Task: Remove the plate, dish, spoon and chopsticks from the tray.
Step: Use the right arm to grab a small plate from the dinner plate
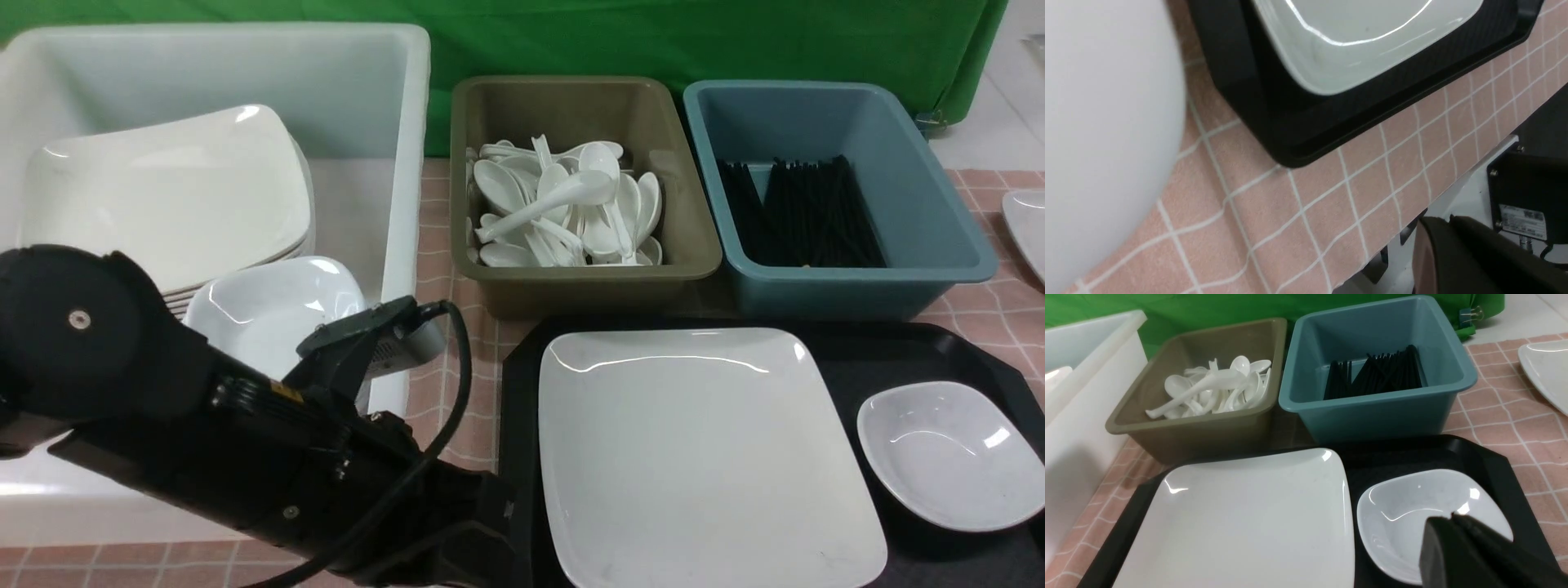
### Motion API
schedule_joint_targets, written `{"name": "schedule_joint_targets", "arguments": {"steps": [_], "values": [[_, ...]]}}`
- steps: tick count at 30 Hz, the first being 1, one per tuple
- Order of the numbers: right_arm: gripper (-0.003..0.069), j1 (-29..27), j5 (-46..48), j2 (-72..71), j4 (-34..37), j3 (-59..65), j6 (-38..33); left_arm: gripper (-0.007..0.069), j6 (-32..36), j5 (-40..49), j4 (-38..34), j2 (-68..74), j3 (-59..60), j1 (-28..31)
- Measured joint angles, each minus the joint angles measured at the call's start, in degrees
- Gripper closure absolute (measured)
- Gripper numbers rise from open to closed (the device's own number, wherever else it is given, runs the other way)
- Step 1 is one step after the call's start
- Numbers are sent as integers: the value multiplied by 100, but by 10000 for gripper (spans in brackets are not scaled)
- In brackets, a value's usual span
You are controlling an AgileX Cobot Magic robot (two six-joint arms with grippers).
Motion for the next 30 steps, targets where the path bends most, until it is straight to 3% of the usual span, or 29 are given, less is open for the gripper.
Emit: {"name": "schedule_joint_targets", "arguments": {"steps": [14, 18, 24, 30], "values": [[594, 0, 0, 0, 0, 0, 7, 563, -83, 982, 884, 995, -1618, 0], [588, 0, 0, 0, 0, 0, 10, 495, -114, 892, 1151, 1294, -1683, 0], [580, 0, 16, 0, 0, 0, 5, 335, -114, 181, 1348, 1780, -1716, 0], [571, 0, 18, 0, 0, 0, 10, 300, -126, 360, 1324, 1986, -1841, -82]]}}
